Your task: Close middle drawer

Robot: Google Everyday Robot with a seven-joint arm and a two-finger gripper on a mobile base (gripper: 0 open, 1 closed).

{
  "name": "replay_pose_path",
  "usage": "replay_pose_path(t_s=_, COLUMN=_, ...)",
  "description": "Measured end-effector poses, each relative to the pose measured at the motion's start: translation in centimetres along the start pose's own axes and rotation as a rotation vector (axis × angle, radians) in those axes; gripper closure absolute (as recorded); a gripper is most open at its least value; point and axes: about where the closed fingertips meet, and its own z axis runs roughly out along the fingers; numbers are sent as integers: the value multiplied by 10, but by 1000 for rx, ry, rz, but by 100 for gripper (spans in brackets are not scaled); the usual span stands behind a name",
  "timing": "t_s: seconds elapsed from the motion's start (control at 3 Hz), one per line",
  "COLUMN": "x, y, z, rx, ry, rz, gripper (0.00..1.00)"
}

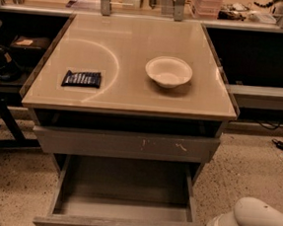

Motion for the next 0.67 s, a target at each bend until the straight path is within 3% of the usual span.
replay_pose_path(t_s=0.33, x=-37, y=-26, z=-12, rx=93, ry=-41, rz=-11, gripper=100)
replay_pose_path(t_s=0.67, x=-37, y=-26, z=-12, rx=93, ry=-41, rz=-11, gripper=100)
